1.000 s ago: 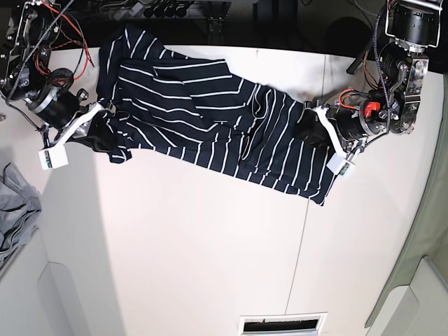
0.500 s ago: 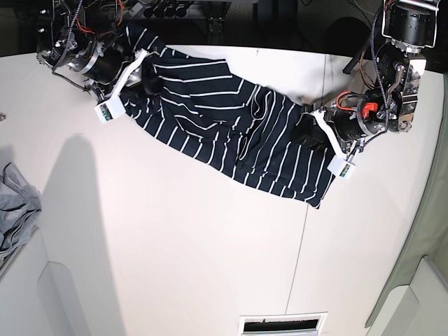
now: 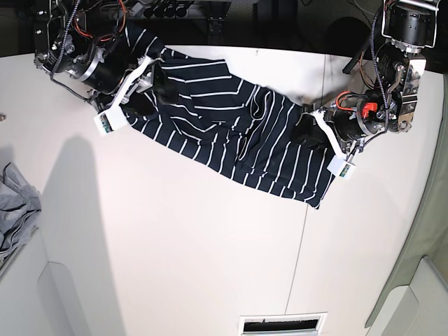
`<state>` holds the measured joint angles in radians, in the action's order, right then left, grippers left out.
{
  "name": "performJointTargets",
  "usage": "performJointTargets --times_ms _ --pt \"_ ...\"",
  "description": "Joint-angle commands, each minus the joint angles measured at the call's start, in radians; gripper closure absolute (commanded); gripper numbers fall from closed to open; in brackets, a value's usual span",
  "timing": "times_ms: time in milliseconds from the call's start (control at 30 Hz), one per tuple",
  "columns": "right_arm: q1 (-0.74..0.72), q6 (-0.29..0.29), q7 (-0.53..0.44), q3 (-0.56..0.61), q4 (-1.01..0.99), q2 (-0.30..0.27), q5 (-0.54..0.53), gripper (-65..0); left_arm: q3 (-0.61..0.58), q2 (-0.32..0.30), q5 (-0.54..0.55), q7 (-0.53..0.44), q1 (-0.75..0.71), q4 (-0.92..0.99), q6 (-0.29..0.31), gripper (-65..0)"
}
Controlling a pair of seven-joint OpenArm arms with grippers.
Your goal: Layout the t-shirt on the table in an organized manner, then fold the t-shirt properly
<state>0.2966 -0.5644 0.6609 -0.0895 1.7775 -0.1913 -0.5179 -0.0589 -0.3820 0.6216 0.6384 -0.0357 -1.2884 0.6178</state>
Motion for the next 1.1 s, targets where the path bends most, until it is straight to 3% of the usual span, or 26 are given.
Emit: performJointTargets --times_ms 0,200,400,467,533,767,900,1067 --pt "-0.005 -0.007 -0.009 -0.003 0.043 -0.007 -0.017 -36.0 0.001 -0.009 -0.012 0.017 0.008 -0.004 -0.003 -27.1" --pt "-0.005 0.012 0.021 -0.025 0.109 -0.007 0.021 -36.0 0.001 -0.009 -0.013 0.016 0.008 -0.004 -0.003 -27.1" --pt "0.002 0.09 0.042 -0.219 0.101 -0.008 0.058 -36.1 0.001 -0.009 -0.013 0.018 0.008 -0.004 -0.003 -27.1" --pt "0.016 0.089 0.068 -0.289 0.08 -0.008 0.019 -38.0 0.001 -0.009 -0.013 0.023 0.008 -0.004 -0.003 -27.1" --pt "0.048 0.076 0.08 -0.335 0.06 -0.008 -0.039 -44.9 0.001 -0.009 -0.013 0.024 0.008 -0.004 -0.003 -27.1" --pt "0.163 0.033 0.085 -0.354 -0.023 -0.007 -0.122 -45.2 0.001 -0.009 -0.012 0.023 0.011 -0.004 -0.003 -27.1" --pt "0.165 0.034 0.026 -0.354 -0.084 -0.001 -0.115 -45.2 0.001 -0.009 -0.013 0.024 0.01 -0.004 -0.003 -27.1" --pt "0.122 0.005 0.028 -0.352 -0.139 0.062 -0.116 -45.2 0.001 -0.009 -0.012 0.023 0.016 -0.004 -0.004 -27.1"
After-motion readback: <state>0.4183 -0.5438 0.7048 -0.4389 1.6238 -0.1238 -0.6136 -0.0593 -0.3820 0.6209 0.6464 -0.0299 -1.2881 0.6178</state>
